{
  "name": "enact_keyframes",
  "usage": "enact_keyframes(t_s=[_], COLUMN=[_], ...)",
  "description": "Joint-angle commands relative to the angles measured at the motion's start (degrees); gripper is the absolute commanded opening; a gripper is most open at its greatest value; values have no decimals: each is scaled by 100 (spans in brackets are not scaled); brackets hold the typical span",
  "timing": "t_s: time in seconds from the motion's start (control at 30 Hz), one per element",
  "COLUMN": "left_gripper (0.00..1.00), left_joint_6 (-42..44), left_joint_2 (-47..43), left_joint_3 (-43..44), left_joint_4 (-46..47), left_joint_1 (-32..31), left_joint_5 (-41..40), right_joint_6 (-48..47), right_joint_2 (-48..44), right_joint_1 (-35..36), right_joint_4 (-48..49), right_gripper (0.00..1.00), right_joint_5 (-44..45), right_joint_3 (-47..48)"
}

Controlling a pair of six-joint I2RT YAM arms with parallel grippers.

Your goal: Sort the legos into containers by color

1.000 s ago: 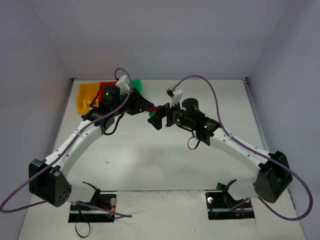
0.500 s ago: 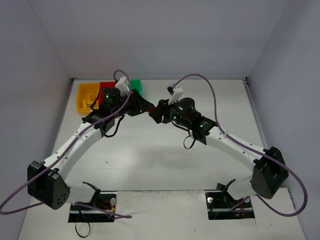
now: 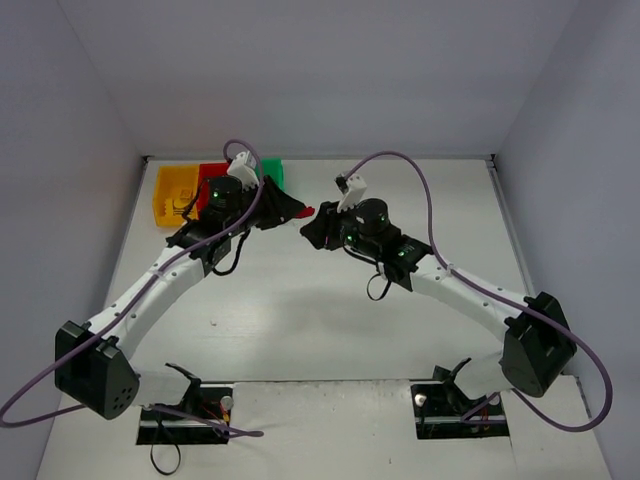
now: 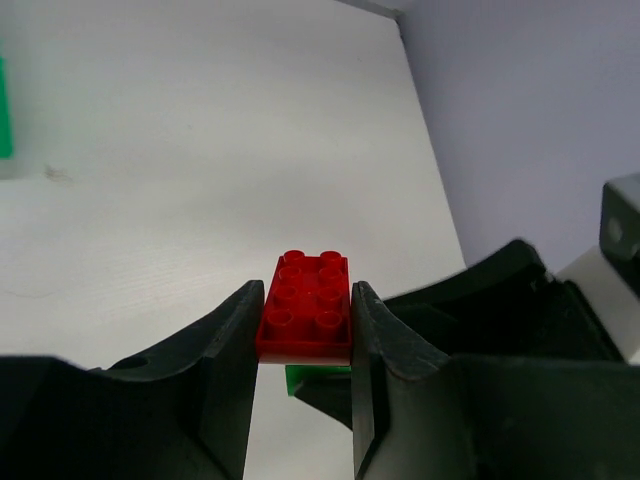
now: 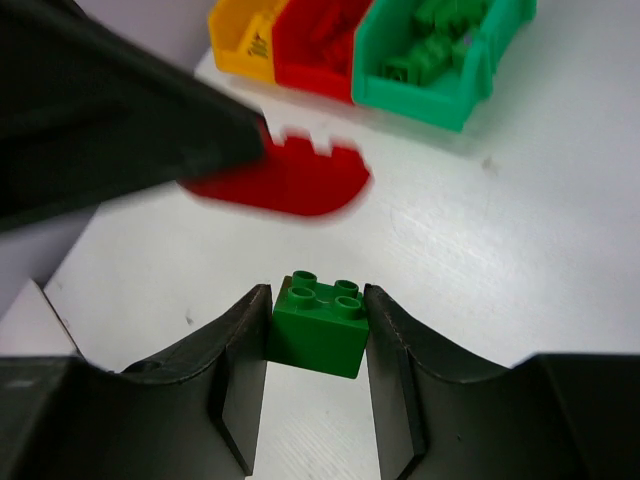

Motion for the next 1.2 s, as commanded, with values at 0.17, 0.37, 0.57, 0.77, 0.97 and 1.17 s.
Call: enact_keyframes(t_s=[0.17, 0.37, 0.57, 0.77, 0.97, 1.17], left_gripper=[0, 0, 0, 22, 73, 78], left_joint_6=[881, 1313, 1655, 2007, 2078, 2095], left_joint_2=[240, 1083, 2550, 3773, 4064, 3407], left_joint_3=[426, 917, 2216, 3352, 3731, 3372], left_joint_4=[50, -82, -441, -977, -1101, -1233], left_joint_1=[490, 1226, 1878, 2046, 2213, 2213], left_joint_5=[-1469, -2199, -2261, -2577, -2692, -2543], right_joint_6=[-104, -351, -597, -825, -1167, -1843], right_joint_2=[-312, -505, -663, -716, -383, 592], right_joint_1=[104, 96, 96, 78, 52, -53], right_joint_4=[-146, -322, -436, -568, -594, -586], right_gripper=[0, 0, 0, 0, 0, 0], right_joint_5=[230, 327, 345, 363, 266, -243], right_joint_3=[-884, -1174, -1210, -1113, -692, 520])
